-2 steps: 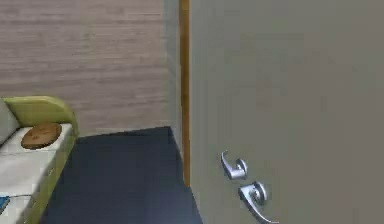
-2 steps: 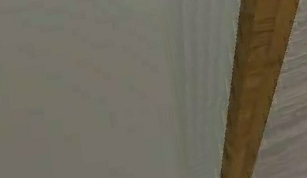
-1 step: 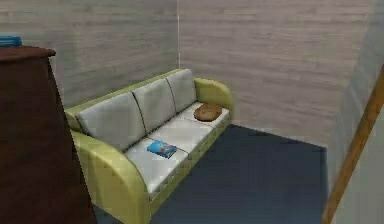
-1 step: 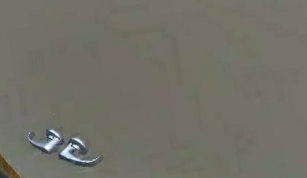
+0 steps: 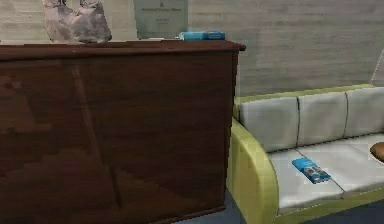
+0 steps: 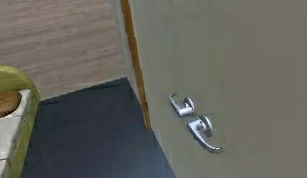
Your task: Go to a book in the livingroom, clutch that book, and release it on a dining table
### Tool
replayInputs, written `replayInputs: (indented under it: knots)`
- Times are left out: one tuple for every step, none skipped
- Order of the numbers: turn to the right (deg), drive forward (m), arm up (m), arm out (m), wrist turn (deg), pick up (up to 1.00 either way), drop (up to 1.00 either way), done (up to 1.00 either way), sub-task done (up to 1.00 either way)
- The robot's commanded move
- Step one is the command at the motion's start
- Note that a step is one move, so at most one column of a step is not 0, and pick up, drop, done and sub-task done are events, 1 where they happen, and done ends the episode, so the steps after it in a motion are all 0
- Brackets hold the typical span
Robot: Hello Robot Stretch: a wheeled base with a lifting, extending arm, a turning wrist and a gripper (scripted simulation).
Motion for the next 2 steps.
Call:
replayInputs:
  knots:
    - [-12.0,0.00,0.00,0.00,0.0,0.00,0.00,0.00,0.00]
    - [0.0,0.10,0.00,0.00,0.0,0.00,0.00,0.00,0.00]
